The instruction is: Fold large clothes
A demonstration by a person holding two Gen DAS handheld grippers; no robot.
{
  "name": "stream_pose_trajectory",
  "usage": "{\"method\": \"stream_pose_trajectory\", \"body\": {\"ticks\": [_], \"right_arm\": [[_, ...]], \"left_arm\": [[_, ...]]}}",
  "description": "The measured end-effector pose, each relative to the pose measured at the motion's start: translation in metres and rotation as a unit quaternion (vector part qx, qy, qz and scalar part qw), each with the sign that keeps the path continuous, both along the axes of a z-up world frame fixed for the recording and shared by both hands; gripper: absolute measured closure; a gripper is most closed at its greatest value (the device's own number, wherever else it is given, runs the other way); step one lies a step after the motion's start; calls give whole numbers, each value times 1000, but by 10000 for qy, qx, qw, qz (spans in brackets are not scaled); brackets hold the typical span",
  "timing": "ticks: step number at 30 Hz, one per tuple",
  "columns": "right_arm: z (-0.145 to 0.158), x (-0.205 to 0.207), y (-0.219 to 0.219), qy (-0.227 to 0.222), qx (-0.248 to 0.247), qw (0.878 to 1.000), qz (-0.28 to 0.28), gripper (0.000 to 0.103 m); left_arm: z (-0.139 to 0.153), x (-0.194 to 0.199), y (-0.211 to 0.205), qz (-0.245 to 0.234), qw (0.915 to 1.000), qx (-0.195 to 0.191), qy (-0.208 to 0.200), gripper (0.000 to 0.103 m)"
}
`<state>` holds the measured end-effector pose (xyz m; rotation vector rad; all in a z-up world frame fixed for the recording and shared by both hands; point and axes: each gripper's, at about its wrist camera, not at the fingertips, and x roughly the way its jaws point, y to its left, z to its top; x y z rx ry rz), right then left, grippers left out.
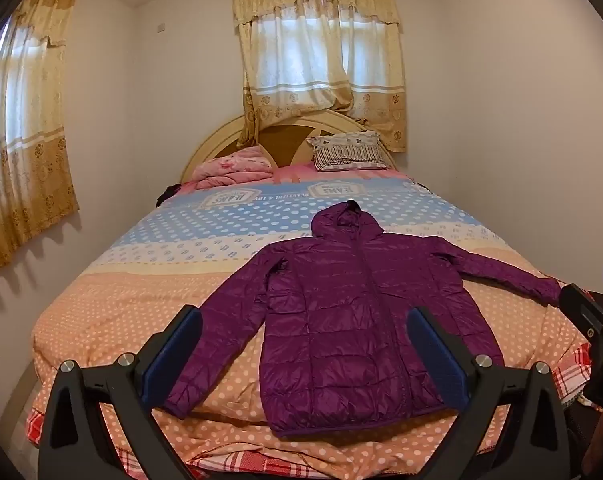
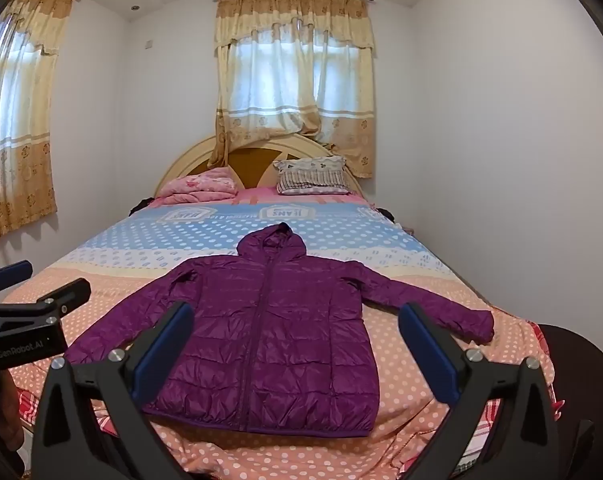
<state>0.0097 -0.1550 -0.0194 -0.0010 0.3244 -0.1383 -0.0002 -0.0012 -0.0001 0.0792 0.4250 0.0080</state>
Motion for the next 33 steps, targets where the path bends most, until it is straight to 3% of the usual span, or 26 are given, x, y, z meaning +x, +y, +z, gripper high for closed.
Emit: {"method": "stream_pose_trajectory", "body": {"ticks": [2, 33], "right_arm": [[-1, 0, 0, -7, 10, 10000, 8, 0], [-17, 10, 2, 179, 84, 9998, -14, 0]], "left_arm": [[0, 0, 1, -51, 9999, -127, -2, 1], [-8, 4, 6, 56, 9998, -186, 23, 1]]}}
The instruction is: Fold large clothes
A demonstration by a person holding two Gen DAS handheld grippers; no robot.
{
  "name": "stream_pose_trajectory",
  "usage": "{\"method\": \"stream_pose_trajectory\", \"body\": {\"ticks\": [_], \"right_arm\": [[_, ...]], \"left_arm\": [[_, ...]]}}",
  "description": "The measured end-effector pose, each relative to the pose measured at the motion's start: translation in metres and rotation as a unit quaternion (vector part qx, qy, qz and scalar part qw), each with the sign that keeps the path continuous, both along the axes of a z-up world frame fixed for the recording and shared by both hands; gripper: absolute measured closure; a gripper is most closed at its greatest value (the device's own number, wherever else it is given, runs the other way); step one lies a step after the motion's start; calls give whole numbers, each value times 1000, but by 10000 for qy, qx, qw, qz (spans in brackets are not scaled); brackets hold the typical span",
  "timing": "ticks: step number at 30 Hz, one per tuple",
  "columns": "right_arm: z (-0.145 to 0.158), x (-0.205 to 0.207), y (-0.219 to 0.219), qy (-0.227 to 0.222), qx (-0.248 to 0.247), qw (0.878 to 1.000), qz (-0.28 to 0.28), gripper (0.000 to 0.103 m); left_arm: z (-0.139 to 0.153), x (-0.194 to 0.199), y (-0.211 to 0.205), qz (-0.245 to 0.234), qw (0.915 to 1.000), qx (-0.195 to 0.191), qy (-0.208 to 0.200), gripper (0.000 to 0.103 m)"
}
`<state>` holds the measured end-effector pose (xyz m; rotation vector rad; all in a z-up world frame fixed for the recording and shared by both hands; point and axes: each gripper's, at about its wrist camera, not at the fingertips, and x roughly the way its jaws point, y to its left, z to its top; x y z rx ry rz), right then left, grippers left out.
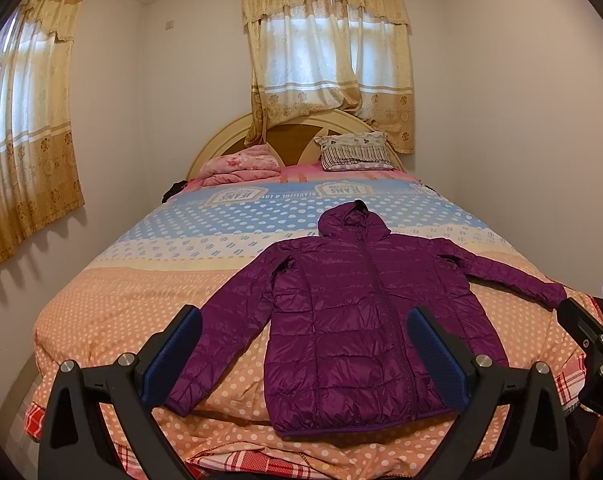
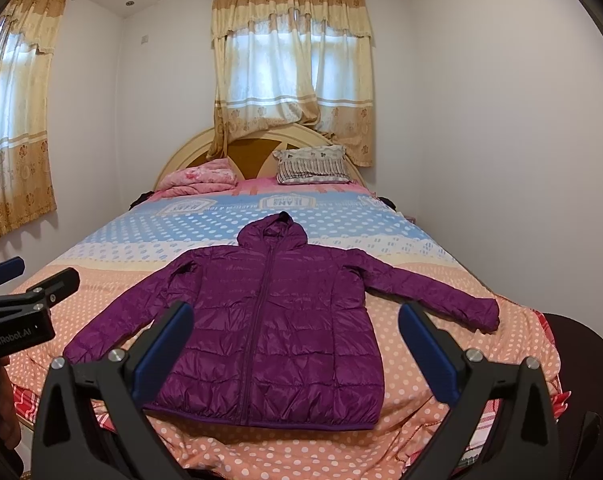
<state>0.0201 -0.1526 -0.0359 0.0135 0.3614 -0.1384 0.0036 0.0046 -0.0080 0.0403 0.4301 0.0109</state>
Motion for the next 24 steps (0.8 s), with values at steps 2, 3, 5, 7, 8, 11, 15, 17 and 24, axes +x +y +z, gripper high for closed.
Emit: {"method": "stream_pose_trajectory", "body": {"ticks": [2, 3, 5, 7, 8, 11, 15, 17, 24], "right_arm": [[-1, 0, 0, 6, 13, 10000, 12, 0], [-1, 0, 0, 12, 17, 10000, 9, 0], [-3, 1, 1, 23, 17, 10000, -1, 0], [-4, 0, 0, 36, 35, 10000, 17, 0], [-4, 0, 0, 43, 47, 10000, 22, 0], [-4, 1, -2, 53, 54, 10000, 24, 0], [-4, 1, -2, 50, 53, 10000, 22, 0], [-5, 1, -2, 52, 57, 10000, 22, 0], [-7, 3, -2, 90, 84, 9999, 29, 0]], "left_arm": [[2, -1, 0, 2, 10000, 14, -7, 1], [2, -1, 1, -1, 10000, -2, -1, 1], [2, -1, 1, 7, 10000, -12, 0, 1], [2, -1, 0, 3, 10000, -3, 0, 1], [2, -1, 1, 5, 10000, -12, 6, 1], [1, 0, 1, 27, 10000, -23, 6, 1], [0, 0, 1, 23, 10000, -23, 7, 1], [0, 0, 1, 23, 10000, -23, 6, 1], [0, 0, 2, 26, 10000, -34, 12, 1]]}}
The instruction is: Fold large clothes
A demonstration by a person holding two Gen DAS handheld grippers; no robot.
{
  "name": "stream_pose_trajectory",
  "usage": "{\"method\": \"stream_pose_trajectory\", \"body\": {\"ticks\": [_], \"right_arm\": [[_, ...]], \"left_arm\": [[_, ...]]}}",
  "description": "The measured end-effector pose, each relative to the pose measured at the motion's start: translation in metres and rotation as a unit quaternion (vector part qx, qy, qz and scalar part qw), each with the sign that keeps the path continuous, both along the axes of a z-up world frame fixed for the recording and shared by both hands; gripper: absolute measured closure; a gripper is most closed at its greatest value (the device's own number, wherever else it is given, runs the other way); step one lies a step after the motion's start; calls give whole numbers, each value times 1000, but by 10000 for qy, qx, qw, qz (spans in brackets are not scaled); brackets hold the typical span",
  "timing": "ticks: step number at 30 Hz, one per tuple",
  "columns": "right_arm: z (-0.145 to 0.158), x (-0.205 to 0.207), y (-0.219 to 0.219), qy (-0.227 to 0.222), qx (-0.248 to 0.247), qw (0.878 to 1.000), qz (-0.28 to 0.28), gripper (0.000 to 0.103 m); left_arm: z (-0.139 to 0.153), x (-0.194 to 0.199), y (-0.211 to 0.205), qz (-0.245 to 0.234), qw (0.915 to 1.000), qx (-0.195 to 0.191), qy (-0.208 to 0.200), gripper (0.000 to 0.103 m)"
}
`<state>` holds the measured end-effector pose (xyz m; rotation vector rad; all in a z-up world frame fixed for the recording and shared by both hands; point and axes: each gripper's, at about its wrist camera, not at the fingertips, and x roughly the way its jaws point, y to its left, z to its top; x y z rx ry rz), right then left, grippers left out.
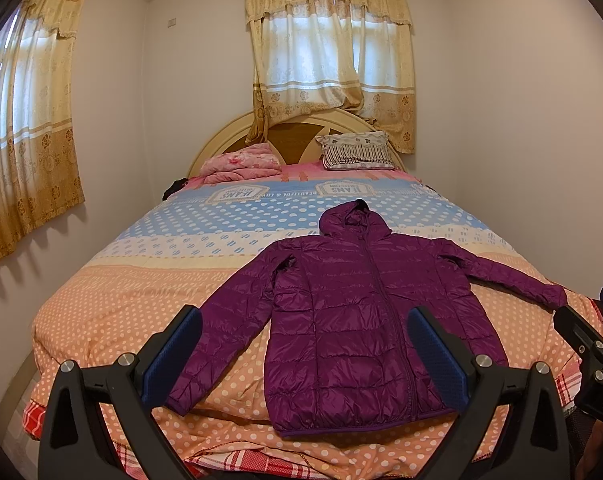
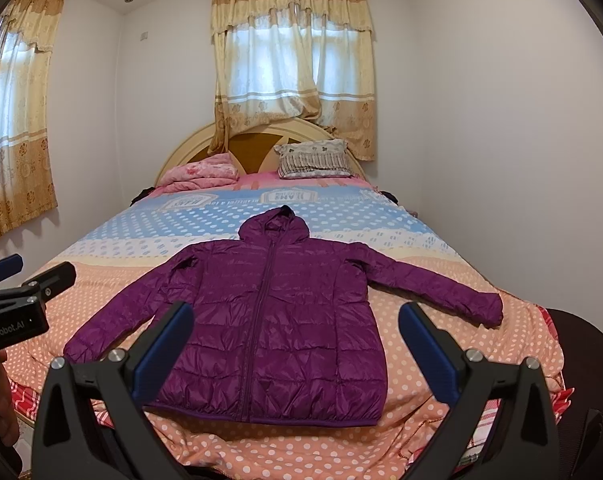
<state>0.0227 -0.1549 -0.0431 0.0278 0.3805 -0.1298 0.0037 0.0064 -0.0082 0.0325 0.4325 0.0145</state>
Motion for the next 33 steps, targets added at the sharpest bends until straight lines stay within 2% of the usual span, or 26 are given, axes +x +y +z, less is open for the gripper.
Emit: {"method": "stream_pose_trajectory", "body": {"ticks": [33], "right_arm": [[-2, 3, -2, 53, 16, 10000, -15, 0]], "left_arm": [[-6, 5, 1, 60, 10000, -32, 49, 1]]}}
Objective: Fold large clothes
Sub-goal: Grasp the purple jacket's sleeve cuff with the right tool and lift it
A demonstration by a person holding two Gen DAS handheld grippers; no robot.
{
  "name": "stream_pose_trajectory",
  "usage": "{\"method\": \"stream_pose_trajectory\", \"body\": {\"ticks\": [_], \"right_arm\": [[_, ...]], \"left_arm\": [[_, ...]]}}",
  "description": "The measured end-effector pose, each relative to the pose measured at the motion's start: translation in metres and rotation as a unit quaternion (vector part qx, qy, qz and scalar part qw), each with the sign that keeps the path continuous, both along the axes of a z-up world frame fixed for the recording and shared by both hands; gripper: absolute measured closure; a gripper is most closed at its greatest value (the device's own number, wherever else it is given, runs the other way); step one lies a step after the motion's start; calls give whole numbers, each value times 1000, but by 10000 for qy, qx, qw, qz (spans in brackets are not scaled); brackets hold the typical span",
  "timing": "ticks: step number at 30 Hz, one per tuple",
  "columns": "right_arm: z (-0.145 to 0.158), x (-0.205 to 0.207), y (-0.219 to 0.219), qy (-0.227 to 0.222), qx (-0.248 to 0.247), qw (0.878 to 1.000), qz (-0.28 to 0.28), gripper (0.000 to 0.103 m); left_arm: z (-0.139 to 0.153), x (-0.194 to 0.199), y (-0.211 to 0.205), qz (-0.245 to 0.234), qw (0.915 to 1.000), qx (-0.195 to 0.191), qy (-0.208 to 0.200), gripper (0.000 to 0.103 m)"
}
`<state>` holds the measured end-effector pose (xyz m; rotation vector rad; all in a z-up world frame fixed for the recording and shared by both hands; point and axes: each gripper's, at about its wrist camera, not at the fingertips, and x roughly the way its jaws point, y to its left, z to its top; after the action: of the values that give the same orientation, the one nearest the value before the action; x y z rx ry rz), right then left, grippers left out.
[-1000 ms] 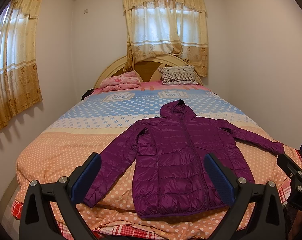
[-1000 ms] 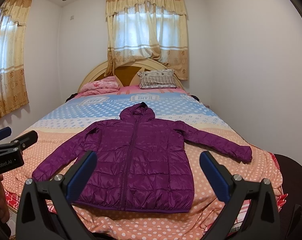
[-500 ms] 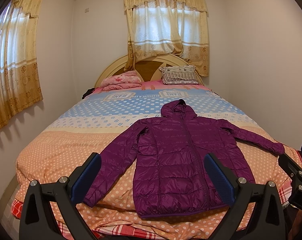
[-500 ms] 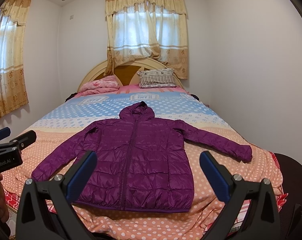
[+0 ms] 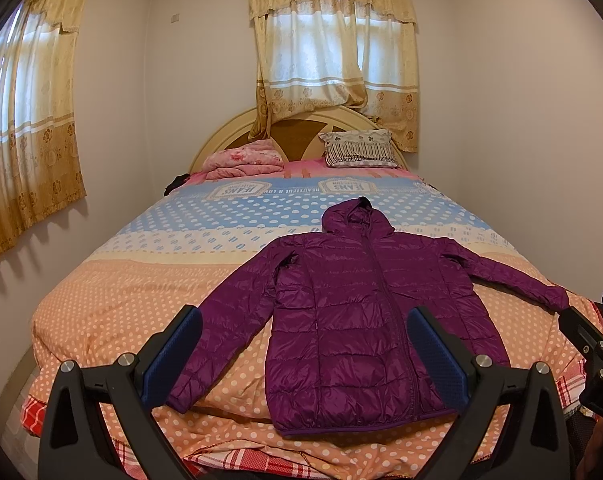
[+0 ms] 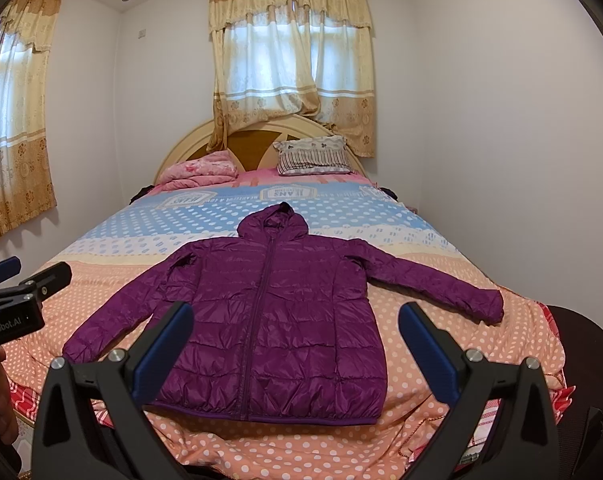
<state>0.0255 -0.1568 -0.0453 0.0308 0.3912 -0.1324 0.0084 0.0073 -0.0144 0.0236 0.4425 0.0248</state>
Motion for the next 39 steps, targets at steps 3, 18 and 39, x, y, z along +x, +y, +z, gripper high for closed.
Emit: {"method": "stream_pose_trajectory", "body": {"ticks": [3, 18, 39], "right_arm": [[0, 0, -1, 15, 14, 10000, 12, 0], [-44, 40, -65, 341, 437, 9980, -308, 0], [-125, 142, -358, 1610, 1700, 9190, -3171, 15]], "left_arm": [[0, 0, 0, -8, 10000, -14, 8, 1], [-38, 48, 13, 139, 9995, 100, 275, 1], [-133, 252, 35, 712, 9918, 444, 962, 1]]}}
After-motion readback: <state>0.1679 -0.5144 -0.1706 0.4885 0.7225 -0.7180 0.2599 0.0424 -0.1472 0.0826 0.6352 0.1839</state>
